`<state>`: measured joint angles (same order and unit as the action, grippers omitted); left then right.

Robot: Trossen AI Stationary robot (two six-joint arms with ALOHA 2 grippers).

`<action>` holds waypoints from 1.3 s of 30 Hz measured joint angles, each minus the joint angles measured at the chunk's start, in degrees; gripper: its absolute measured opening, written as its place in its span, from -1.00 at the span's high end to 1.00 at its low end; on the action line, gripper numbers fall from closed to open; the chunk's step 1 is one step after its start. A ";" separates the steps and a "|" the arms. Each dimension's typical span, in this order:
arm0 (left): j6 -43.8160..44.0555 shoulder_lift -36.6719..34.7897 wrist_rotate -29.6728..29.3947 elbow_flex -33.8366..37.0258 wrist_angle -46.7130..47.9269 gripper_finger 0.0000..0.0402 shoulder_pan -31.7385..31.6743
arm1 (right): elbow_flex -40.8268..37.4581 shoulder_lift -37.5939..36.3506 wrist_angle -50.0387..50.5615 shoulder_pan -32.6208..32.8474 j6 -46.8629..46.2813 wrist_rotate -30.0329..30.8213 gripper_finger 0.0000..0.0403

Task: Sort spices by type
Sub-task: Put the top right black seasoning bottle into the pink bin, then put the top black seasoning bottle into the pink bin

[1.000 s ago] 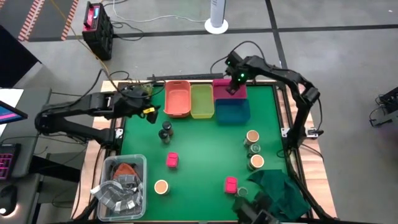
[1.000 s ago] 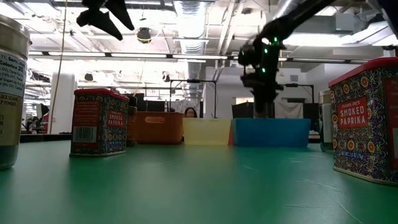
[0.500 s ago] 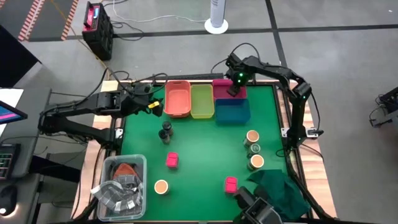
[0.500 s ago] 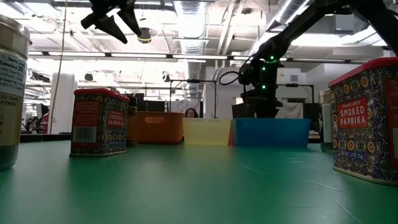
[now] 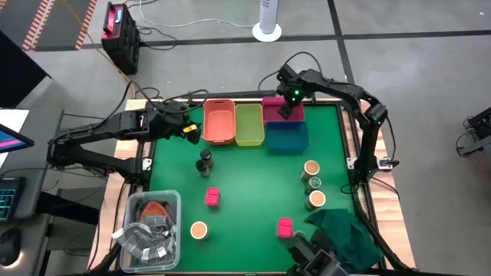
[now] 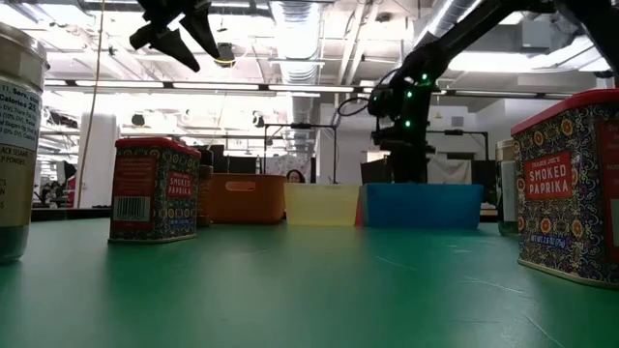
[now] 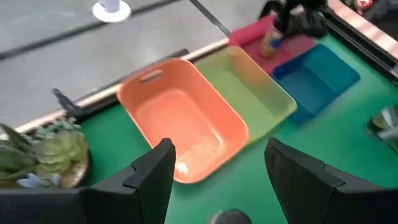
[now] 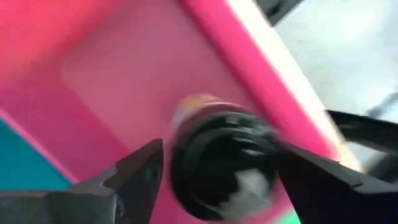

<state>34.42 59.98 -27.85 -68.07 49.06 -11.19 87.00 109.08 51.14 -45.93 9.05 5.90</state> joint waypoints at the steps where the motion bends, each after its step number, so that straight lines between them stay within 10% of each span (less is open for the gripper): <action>1: -0.32 0.07 1.67 0.00 0.00 -0.18 -0.47 | 0.00 -1.04 -0.43 0.19 -0.03 1.18 -0.64; 19: 3.01 17.49 26.10 -0.02 4.53 -0.21 -5.45 | 0.04 -22.96 -6.46 11.62 -7.17 5.52 -0.63; 39: 1.08 27.55 25.74 -0.01 6.79 -0.80 -3.53 | 0.04 -23.52 -7.77 18.05 -10.18 6.22 -0.63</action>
<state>35.50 87.52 -2.11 -68.09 55.86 -14.72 87.05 85.56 43.37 -27.88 -1.13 12.12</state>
